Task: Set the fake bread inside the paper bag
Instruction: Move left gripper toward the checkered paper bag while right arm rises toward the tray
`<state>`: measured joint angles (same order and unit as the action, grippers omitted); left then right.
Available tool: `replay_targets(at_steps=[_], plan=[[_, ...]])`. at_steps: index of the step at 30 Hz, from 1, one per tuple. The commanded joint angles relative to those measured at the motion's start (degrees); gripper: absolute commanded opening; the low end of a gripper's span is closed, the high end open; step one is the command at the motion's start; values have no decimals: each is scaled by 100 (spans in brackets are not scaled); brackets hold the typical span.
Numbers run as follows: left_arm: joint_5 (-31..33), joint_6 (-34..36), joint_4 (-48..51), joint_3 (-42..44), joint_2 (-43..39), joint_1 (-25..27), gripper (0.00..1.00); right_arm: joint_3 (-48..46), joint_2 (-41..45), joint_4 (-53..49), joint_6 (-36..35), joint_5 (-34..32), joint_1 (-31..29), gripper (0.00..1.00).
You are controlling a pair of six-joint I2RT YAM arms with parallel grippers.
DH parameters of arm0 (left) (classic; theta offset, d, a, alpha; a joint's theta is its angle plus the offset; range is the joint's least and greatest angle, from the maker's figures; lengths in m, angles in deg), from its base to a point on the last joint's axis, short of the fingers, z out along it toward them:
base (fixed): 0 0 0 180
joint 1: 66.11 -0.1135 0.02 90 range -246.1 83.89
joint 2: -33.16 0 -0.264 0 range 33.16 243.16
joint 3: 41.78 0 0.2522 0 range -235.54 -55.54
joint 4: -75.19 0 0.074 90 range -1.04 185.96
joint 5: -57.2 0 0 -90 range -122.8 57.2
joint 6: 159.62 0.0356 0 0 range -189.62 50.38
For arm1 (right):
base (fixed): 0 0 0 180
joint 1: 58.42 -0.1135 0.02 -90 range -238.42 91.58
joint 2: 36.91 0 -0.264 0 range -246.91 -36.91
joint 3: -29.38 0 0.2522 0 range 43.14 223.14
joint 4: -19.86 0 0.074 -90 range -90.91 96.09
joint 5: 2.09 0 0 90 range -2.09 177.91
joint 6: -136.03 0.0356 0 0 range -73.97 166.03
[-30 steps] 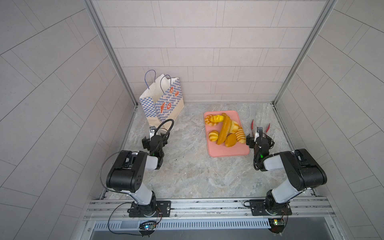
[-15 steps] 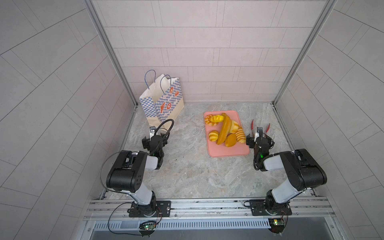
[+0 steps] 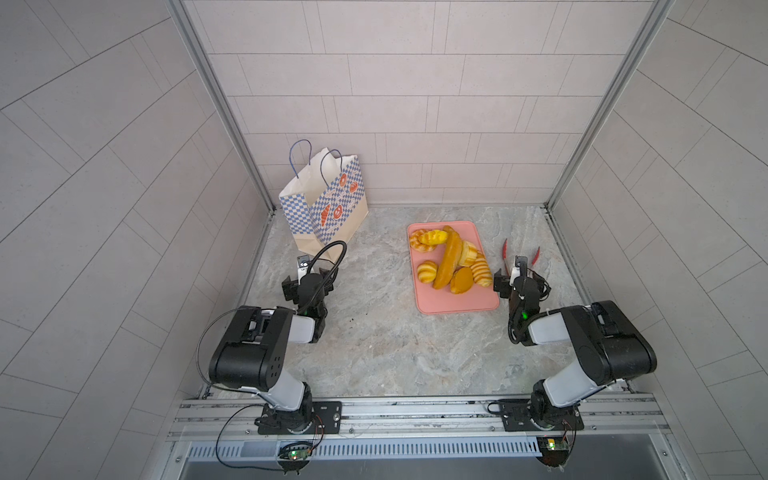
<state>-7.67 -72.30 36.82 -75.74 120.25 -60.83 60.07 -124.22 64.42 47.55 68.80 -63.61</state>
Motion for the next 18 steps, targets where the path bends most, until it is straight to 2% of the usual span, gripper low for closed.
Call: replay_targets(at_steps=[1, 4, 7, 10, 13, 16, 18], plan=[[311, -79, 389, -65, -663, 7, 100, -111, 715, -131, -33, -179, -3, 99], [598, -187, 909, -128, -1305, 5, 100, -91, 1487, -849, 46, -235, -8, 99], [720, -402, 1659, -303, -2013, 8, 100, 128, 2322, -2059, 406, -364, -8, 99], [900, -826, 2978, -792, -2636, 8, 100, 415, 3032, -3272, 1051, -736, -6, 99], [1191, -1587, 4428, -1392, -3139, 7, 100, 892, 3644, -4845, 1911, -966, -8, 99], [1328, -2305, 5637, -1954, -3575, -24, 100, 1570, 3943, -6375, 2177, -320, -1, 99], [851, -2627, 6259, -2406, -3741, -151, 100, 1984, 4010, -7070, 2336, 173, -4, 99]])
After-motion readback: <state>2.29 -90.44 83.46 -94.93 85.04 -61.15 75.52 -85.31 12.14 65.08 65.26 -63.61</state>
